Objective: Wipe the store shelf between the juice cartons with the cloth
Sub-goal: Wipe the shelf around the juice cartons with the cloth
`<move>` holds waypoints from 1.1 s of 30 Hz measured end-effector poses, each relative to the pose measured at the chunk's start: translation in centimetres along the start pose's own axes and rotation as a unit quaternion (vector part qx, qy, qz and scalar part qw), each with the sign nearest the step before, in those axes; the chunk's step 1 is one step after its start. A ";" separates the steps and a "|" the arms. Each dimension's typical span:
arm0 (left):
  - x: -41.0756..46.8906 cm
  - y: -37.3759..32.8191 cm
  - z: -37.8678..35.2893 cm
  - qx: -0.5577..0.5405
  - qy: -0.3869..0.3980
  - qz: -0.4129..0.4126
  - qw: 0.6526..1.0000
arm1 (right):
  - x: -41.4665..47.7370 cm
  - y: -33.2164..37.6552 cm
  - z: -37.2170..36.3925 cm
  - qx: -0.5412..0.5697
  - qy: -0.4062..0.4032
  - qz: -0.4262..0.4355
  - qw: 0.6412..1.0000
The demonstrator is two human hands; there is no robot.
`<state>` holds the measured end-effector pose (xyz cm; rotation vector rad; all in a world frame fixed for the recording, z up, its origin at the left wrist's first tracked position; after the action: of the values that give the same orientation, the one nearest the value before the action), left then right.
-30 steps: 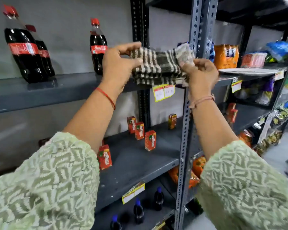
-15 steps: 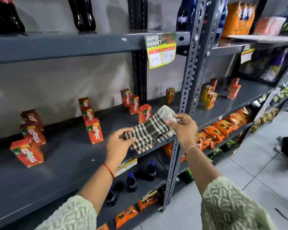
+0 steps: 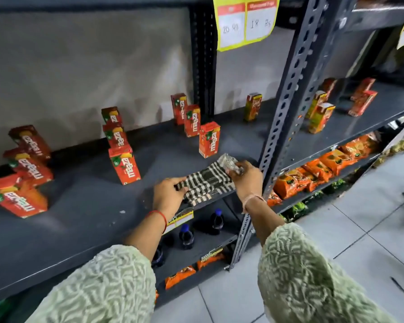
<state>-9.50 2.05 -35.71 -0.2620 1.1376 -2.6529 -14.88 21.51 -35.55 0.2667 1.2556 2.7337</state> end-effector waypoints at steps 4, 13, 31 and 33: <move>-0.1 0.9 -0.1 0.075 0.000 -0.050 0.996 | -0.7 1.8 0.3 -0.157 -0.070 0.019 0.985; -8.9 10.3 8.0 0.133 -0.130 0.013 0.982 | -3.2 5.3 -6.3 -0.168 0.081 -0.113 0.976; -15.8 25.4 19.8 0.332 -0.111 0.132 0.927 | -6.5 8.1 -11.1 -0.288 0.187 0.134 0.930; -16.4 24.8 20.6 0.307 -0.128 0.124 0.935 | -7.0 7.9 -11.4 -0.301 0.167 0.138 0.929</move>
<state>15.22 -23.91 -40.92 -0.3030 0.2155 -2.4979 -10.76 6.65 -37.58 -0.0999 0.3775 3.3417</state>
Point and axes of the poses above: each hand's wrist, its own x-axis towards the middle knuckle, its own z-axis out of the back of the hand, y = z × x, the point moved 4 cm from there along x, towards the middle knuckle
